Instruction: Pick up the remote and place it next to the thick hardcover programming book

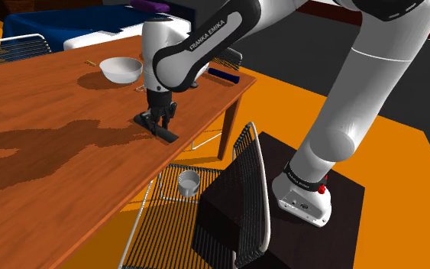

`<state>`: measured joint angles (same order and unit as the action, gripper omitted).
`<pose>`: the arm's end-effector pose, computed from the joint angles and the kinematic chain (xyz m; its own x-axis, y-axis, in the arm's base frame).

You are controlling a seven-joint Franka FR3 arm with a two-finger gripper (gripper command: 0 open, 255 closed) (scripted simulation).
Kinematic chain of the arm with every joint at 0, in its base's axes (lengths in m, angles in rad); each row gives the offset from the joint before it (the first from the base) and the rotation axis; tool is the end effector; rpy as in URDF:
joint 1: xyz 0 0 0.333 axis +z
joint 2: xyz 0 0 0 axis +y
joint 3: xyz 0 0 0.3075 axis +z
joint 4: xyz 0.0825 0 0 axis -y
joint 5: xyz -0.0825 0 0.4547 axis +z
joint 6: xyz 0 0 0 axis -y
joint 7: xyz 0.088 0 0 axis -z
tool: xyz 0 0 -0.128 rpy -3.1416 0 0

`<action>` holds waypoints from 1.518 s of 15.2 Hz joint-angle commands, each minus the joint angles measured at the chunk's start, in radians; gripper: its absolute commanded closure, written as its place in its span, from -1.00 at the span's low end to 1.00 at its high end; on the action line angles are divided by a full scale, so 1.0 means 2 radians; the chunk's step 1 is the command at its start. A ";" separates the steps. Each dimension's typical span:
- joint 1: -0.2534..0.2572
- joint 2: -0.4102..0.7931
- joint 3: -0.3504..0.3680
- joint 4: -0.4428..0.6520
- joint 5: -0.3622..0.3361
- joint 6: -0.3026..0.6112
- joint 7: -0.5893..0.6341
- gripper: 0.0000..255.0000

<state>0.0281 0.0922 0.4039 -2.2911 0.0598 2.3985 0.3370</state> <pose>0.5194 0.2438 0.2359 0.9987 0.0497 -0.0067 0.0490 -0.9956 -0.0798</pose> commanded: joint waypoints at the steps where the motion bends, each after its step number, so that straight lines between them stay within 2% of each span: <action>1: 0.002 0.002 0.002 -0.001 0.001 0.001 0.000 1.00; 5: 0.001 0.002 0.001 0.000 0.001 0.000 0.000 1.00; 23: -0.003 -0.072 0.000 0.051 0.030 -0.121 -0.016 1.00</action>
<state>0.0223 -0.0436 0.4048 -2.1932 0.1169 2.1701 0.3068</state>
